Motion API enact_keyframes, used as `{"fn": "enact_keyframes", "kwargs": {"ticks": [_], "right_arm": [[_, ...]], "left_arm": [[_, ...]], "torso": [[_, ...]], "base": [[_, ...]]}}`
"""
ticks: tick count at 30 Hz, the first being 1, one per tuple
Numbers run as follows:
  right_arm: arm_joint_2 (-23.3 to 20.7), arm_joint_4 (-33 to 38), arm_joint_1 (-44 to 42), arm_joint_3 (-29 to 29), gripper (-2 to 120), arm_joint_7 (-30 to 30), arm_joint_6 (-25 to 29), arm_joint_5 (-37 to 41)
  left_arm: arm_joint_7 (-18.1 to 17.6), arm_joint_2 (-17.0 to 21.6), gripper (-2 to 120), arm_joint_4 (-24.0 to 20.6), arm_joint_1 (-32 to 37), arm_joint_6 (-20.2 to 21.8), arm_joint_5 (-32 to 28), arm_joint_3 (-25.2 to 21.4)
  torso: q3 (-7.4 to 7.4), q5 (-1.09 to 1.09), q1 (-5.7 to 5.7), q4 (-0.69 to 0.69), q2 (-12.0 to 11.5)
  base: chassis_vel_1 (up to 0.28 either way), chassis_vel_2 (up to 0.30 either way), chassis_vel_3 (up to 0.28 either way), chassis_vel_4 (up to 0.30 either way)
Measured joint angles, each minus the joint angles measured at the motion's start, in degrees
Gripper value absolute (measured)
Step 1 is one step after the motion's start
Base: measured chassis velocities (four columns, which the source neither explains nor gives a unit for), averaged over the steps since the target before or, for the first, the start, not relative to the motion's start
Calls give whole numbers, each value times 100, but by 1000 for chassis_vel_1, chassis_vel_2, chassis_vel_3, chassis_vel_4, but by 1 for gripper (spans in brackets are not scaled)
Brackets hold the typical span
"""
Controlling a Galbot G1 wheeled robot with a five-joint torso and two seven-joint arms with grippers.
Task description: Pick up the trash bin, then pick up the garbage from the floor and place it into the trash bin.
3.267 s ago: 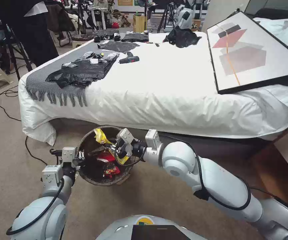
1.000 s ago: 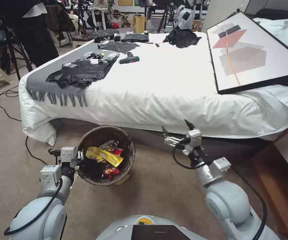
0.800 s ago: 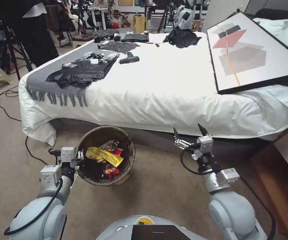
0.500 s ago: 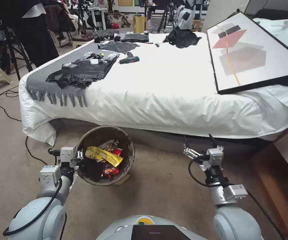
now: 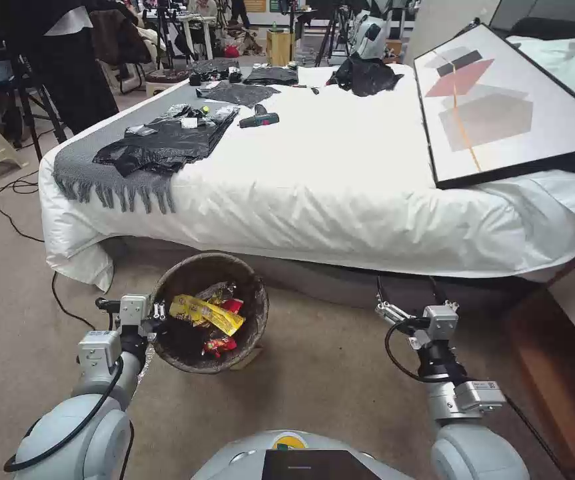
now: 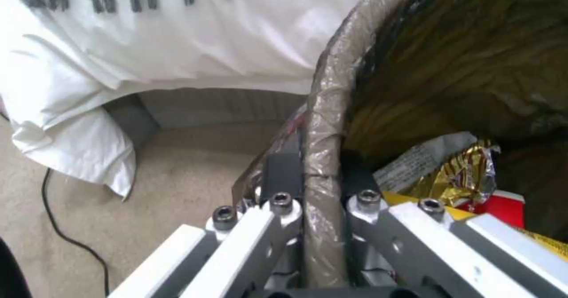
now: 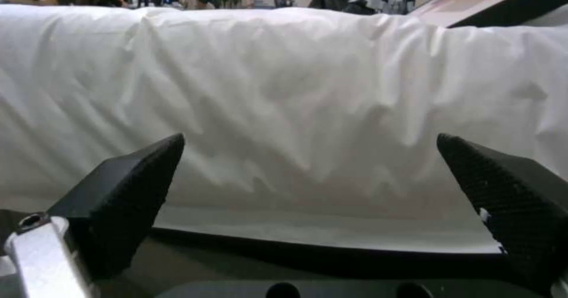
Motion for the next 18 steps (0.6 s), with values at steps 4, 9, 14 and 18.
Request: {"fn": "enact_keyframes", "kwargs": {"ticks": [4,9,14,18], "right_arm": [[0,-6,7,17,100,3,-10,12],[5,-35,7,47,100,7,-17,21],[1,-40,-1,47,100,7,-17,28],[-21,-41,-42,48,100,-10,-19,54]], "left_arm": [[2,-3,3,0,1,3,1,0],[3,-10,3,0,31,5,4,-6],[8,-11,3,0,47,5,3,-12],[15,-38,3,0,74,5,11,-9]], "torso": [[0,0,0,-1,0],[0,0,0,1,0],[0,0,0,0,0],[0,0,0,0,0]], "base": [[0,0,0,0],[47,48,58,51],[67,75,77,67],[67,102,92,95]]}}
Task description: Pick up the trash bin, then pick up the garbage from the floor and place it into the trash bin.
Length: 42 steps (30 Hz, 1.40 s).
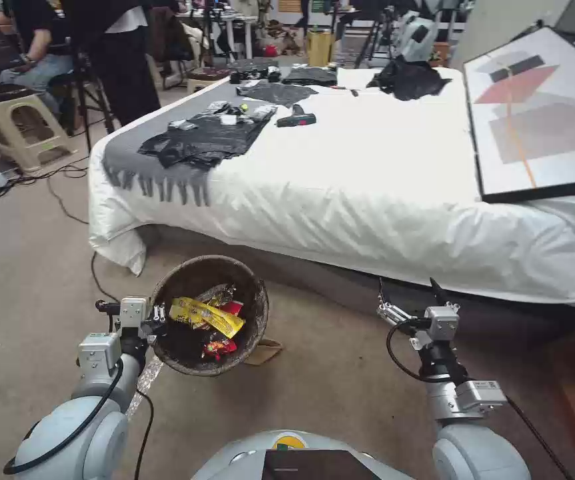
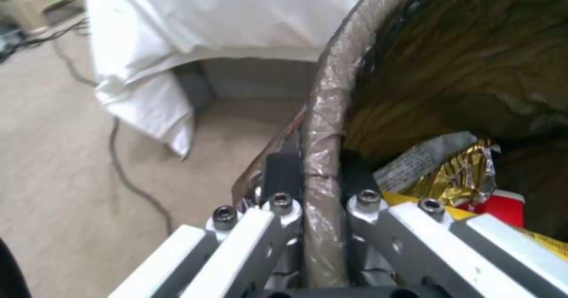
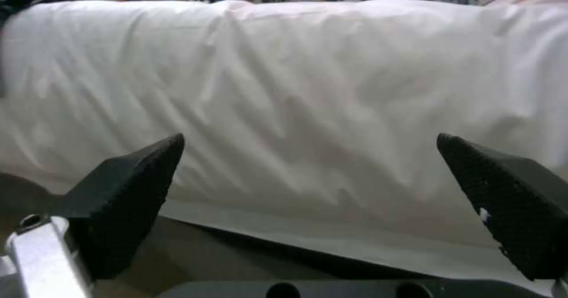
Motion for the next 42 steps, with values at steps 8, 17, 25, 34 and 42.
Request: {"fn": "enact_keyframes", "kwargs": {"ticks": [8,17,25,34,42], "right_arm": [[-27,-37,10,-33,100,-2,-2,5],[-73,-83,24,-81,100,-2,-17,6],[-116,-109,45,-92,100,-4,-52,34],[-126,-165,72,-90,100,-9,-68,58],[-126,-198,80,-90,100,-12,-89,84]], "left_arm": [[1,-26,3,0,25,-2,24,12],[3,-31,3,0,52,-7,34,11],[6,-39,3,0,59,-12,41,21],[6,-46,3,0,33,-26,43,16],[6,-47,3,0,-2,-51,43,20]], "torso": [[0,0,0,0,0],[0,0,0,0,0],[0,0,0,0,0],[1,0,0,0,0],[1,0,0,0,0]], "base": [[96,107,94,97],[105,101,96,100],[122,103,108,107],[111,104,101,94],[100,96,109,118]]}}
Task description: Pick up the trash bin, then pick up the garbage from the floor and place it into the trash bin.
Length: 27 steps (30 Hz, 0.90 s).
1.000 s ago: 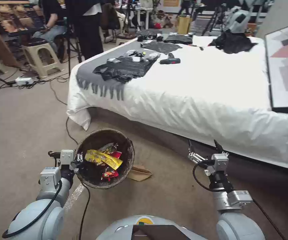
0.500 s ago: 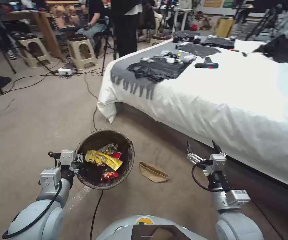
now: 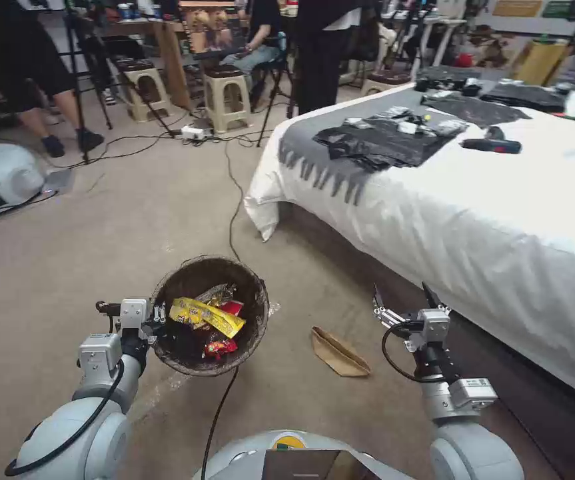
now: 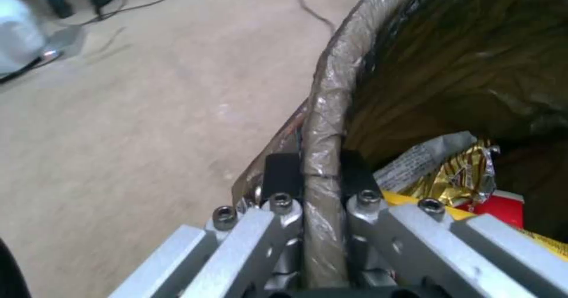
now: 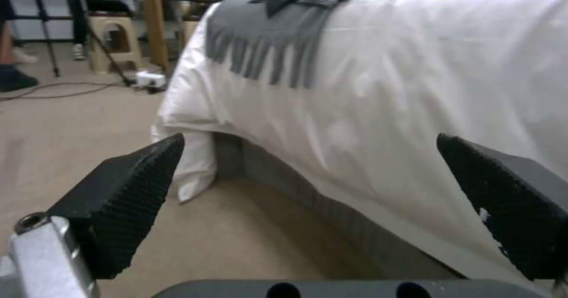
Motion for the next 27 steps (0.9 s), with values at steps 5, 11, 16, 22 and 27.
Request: {"fn": "enact_keyframes", "kwargs": {"ticks": [5,11,16,22,27], "right_arm": [[-23,-11,15,13,100,-79,-138,65],[-56,-193,186,183,100,-571,-559,214],[-73,-365,365,373,100,-1079,-971,324],[-492,-603,711,412,100,-1341,-1368,633],[-968,-929,1081,195,100,-1467,-1703,807]], "left_arm": [[-13,-2,3,0,-7,-53,22,1],[-15,-5,3,0,-2,-65,34,-4],[-18,-7,3,0,9,-66,34,-17],[-21,-14,3,0,15,-67,35,-5],[-26,-12,3,0,30,-69,38,-6]], "torso": [[0,0,0,2,0],[0,0,0,-3,0],[-1,0,0,-1,0],[-1,0,0,0,0],[-1,0,0,0,0]], "base": [[94,87,82,87],[10,10,6,7],[0,0,0,0],[0,0,0,0],[0,0,0,0]]}}
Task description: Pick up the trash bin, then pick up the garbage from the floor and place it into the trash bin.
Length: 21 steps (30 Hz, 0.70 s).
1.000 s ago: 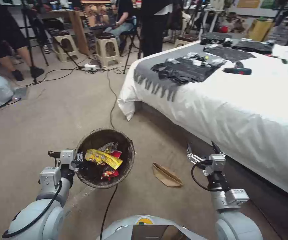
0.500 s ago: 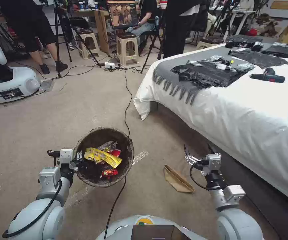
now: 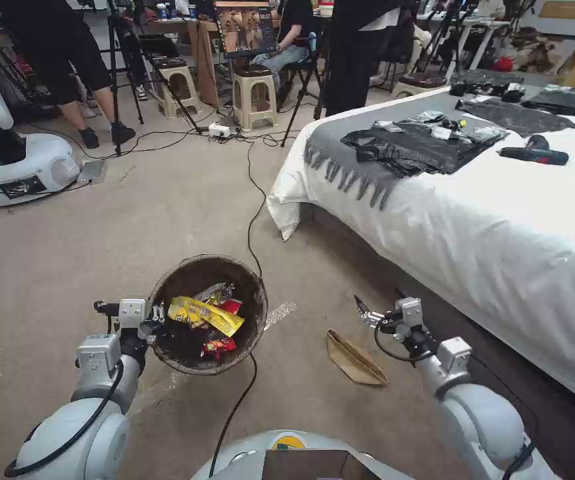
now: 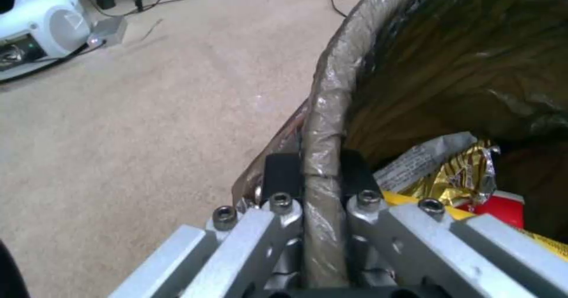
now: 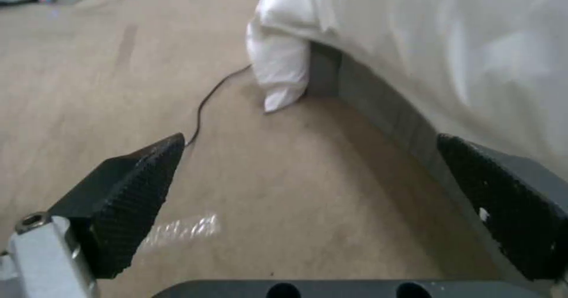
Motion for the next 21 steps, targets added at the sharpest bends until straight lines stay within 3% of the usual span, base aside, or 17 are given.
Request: {"fn": "enact_keyframes", "kwargs": {"ticks": [9,12,21], "right_arm": [[-648,-634,746,-792,100,135,-653,475],[-839,-847,1036,-1105,100,156,-1105,810],[-956,-1514,1646,-1814,100,228,-1565,1072]], "left_arm": [[-27,51,3,0,36,-6,-2,-50],[-58,75,3,0,61,-6,-30,-98],[-126,0,3,0,80,9,-47,-101]], "torso": [[0,0,0,0,0],[0,-1,0,0,0],[0,0,0,0,0]], "base": [[0,0,0,0],[0,0,0,0],[0,0,0,0]]}}
